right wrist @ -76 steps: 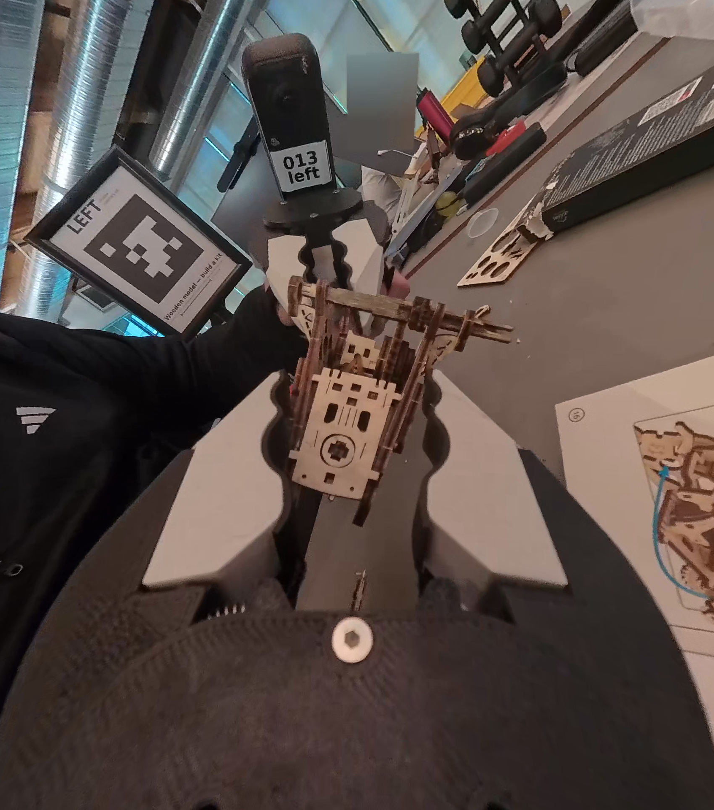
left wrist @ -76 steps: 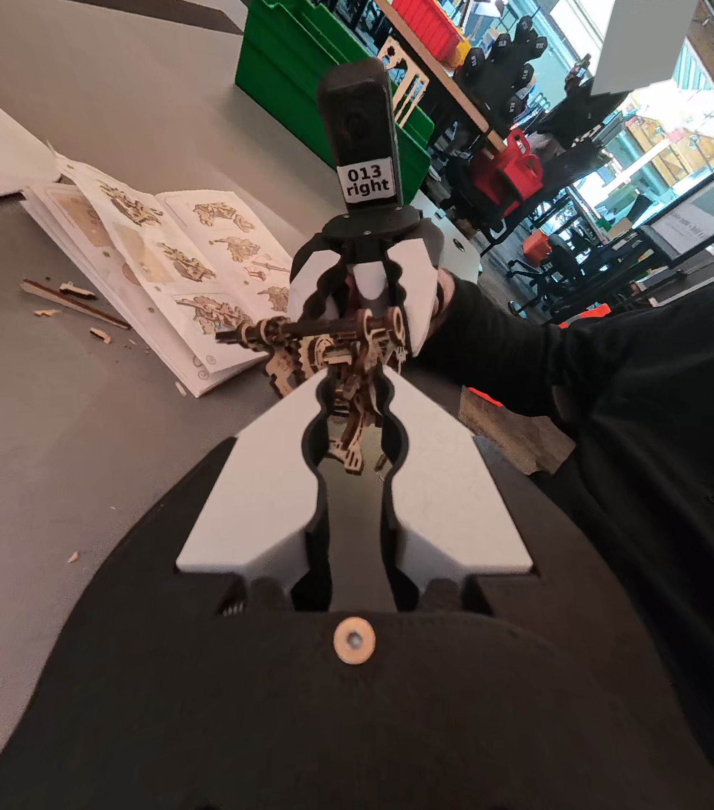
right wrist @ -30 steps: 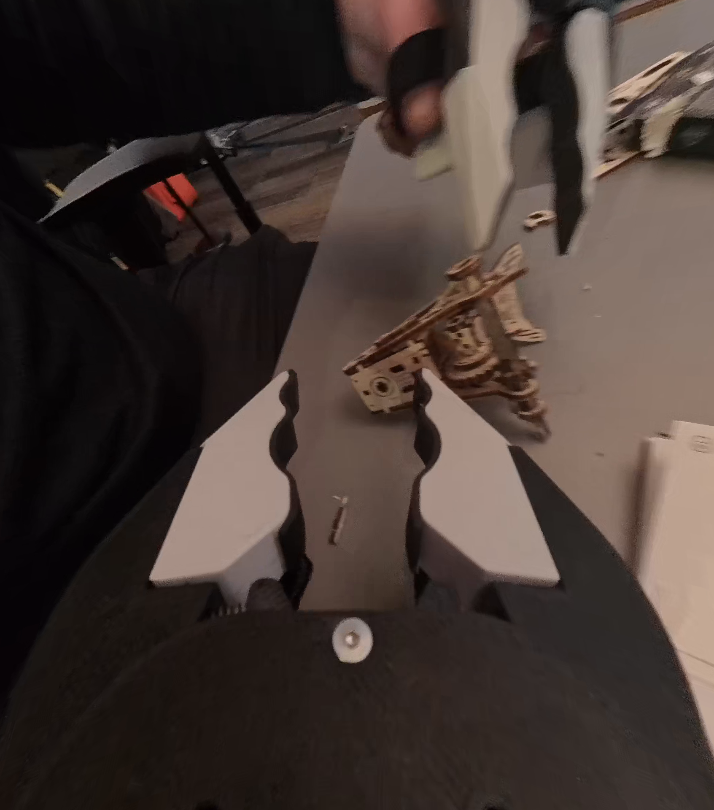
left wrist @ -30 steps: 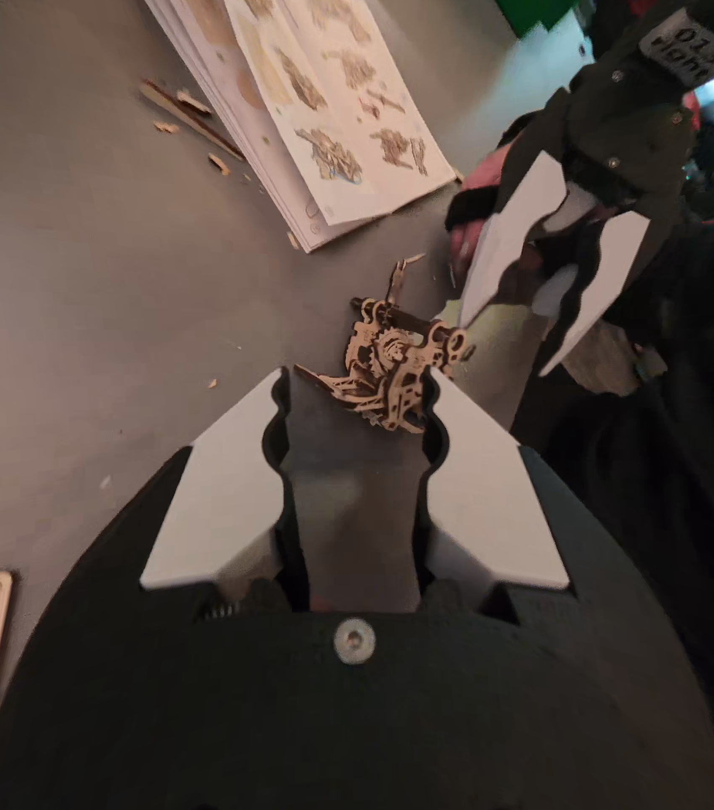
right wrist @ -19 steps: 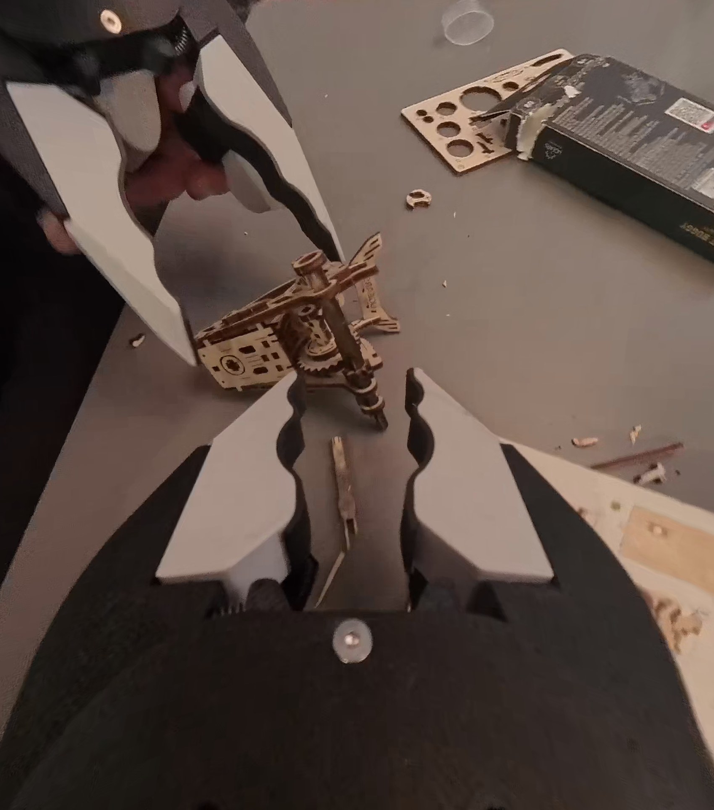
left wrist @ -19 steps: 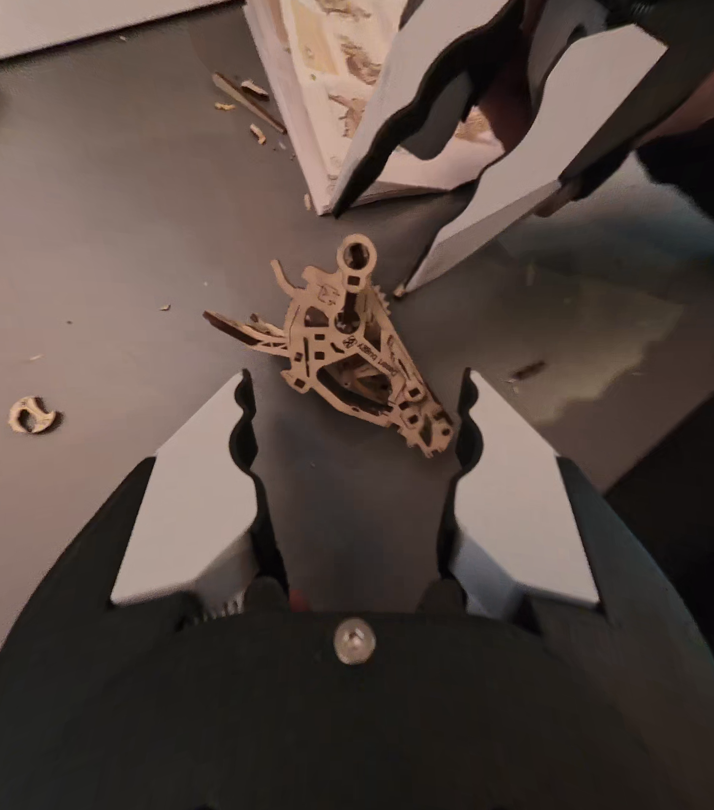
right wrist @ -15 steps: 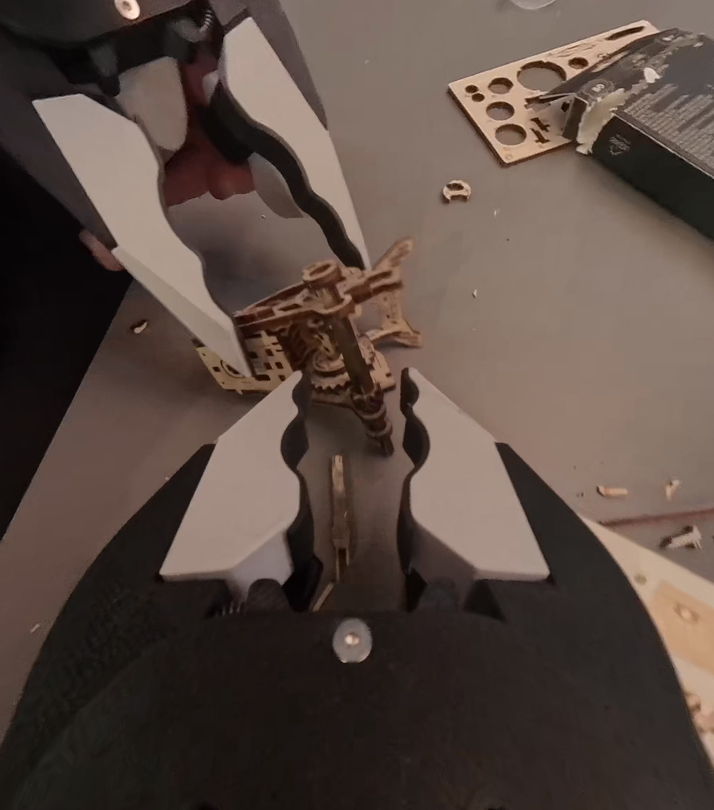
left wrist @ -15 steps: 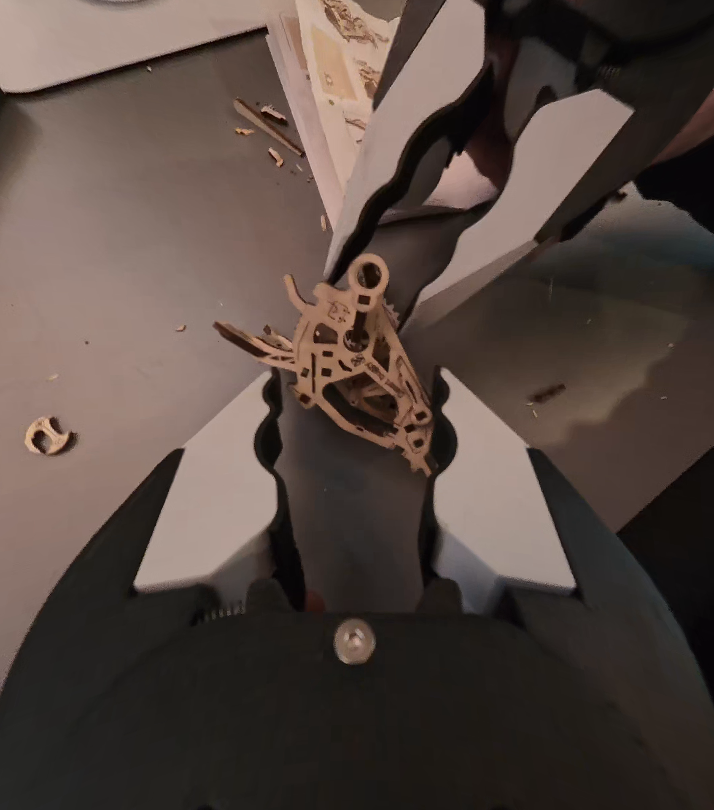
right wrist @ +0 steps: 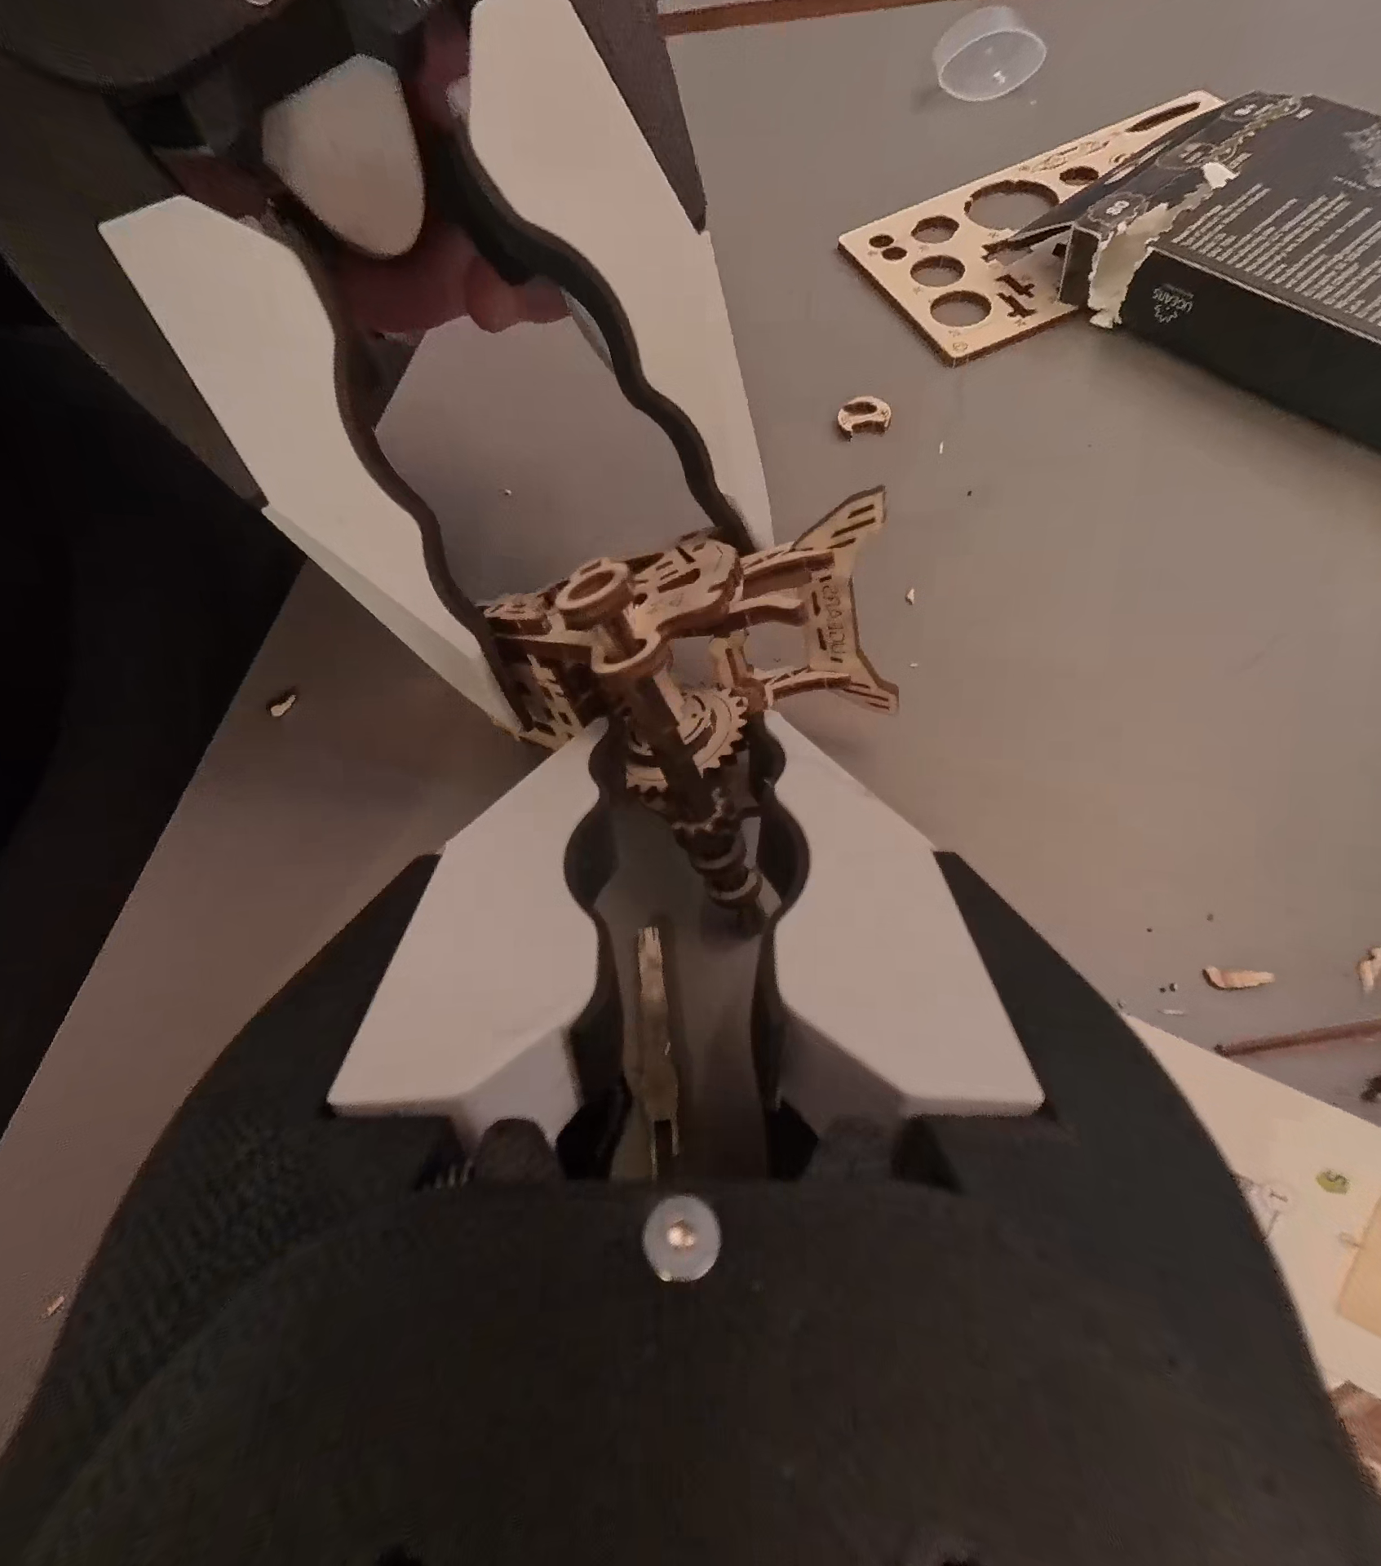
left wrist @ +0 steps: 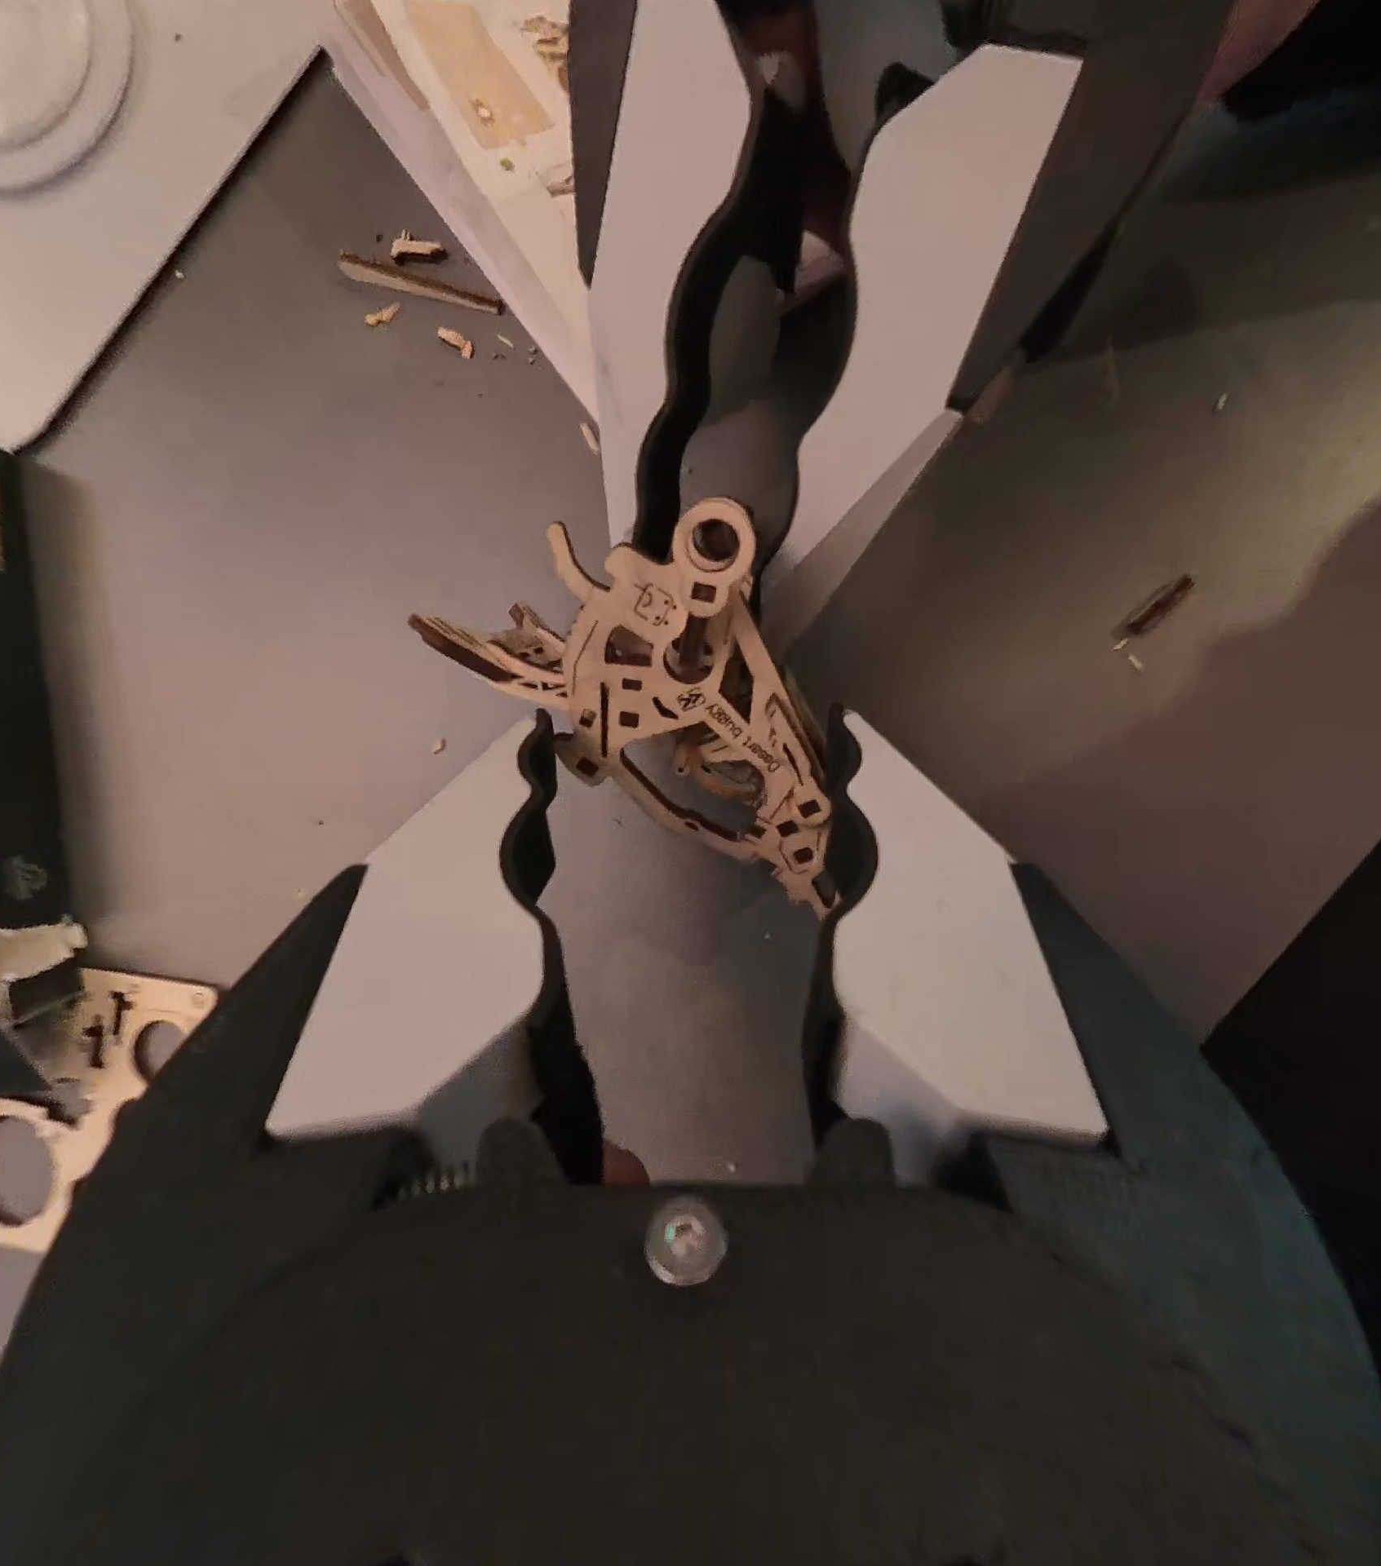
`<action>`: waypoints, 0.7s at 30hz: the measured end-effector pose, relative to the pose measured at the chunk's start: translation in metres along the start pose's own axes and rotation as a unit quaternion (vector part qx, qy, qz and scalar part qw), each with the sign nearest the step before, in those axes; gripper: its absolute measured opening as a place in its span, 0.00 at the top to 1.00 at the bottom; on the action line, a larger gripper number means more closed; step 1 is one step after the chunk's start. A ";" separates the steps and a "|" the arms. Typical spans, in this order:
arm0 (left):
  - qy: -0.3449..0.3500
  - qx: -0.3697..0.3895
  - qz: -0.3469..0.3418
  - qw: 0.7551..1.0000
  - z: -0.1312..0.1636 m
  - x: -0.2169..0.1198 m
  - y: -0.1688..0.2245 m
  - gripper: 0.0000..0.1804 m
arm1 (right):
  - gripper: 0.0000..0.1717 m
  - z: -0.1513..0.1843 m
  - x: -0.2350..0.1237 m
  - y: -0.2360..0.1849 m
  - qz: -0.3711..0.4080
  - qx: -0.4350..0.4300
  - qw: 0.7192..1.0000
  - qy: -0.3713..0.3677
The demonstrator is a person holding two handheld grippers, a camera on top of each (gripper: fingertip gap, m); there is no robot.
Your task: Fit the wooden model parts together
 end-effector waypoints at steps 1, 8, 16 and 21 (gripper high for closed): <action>-0.007 0.013 -0.007 1.000 -0.002 -0.001 0.000 0.66 | 0.85 0.000 0.000 0.000 0.003 0.005 1.000 0.006; 0.011 0.029 -0.018 0.999 -0.003 -0.003 -0.008 0.66 | 0.81 -0.004 -0.006 0.002 0.018 0.012 0.999 0.030; 0.102 -0.099 0.094 0.985 0.003 -0.014 -0.032 0.67 | 0.79 -0.012 -0.015 0.004 0.047 -0.019 0.998 0.033; 0.087 -0.150 0.187 0.967 0.006 -0.012 -0.045 0.67 | 0.81 -0.014 -0.011 0.001 0.038 -0.014 0.998 0.049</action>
Point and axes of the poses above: each gripper's, where its closed fingertips meet, x out along the fingers, z out of its underside, y = z × x across the jaws, the point moved 8 cm from there along -x, back along the fingers, and after that the axes turned 4 degrees about y, right-handed, at the moved point
